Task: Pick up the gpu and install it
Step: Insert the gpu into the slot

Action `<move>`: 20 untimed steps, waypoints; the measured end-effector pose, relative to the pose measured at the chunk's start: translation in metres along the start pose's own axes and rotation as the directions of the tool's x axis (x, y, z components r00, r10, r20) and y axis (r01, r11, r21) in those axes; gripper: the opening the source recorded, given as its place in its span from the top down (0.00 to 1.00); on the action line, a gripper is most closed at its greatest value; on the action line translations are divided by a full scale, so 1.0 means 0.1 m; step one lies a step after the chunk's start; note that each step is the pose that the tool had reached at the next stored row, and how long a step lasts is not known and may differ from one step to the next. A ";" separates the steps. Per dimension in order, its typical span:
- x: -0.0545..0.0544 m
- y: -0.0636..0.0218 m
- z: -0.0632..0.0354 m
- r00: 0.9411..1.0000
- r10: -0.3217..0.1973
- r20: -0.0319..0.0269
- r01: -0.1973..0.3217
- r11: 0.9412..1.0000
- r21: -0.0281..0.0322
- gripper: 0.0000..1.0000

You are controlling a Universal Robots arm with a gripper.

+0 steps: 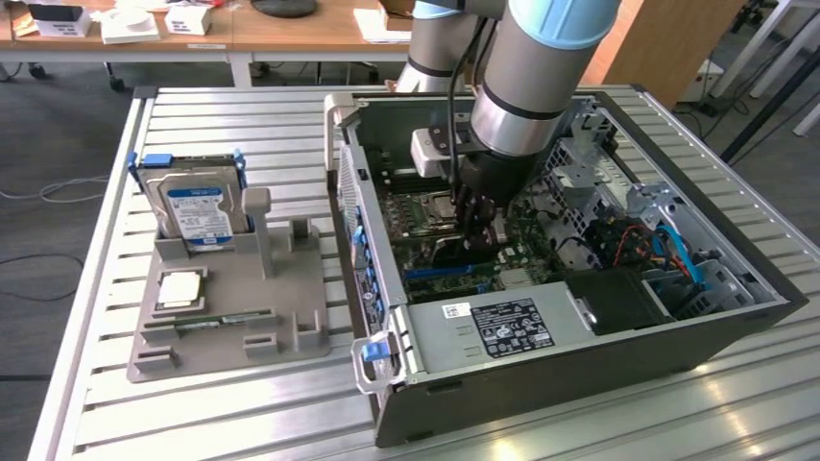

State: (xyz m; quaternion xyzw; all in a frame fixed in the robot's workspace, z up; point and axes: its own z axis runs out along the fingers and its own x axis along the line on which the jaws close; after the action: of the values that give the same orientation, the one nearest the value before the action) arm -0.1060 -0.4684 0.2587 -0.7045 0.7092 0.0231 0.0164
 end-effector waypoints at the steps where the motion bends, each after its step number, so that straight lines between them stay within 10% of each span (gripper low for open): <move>1: 0.00 0.000 0.000 1.000 0.000 0.000 0.000 1.000 0.000 0.73; 20: 0.00 0.001 0.030 1.000 0.000 0.000 0.000 1.000 0.000 0.73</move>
State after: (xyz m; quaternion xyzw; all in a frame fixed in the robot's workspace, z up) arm -0.1061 -0.4684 0.2557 -0.7045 0.7092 0.0231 0.0164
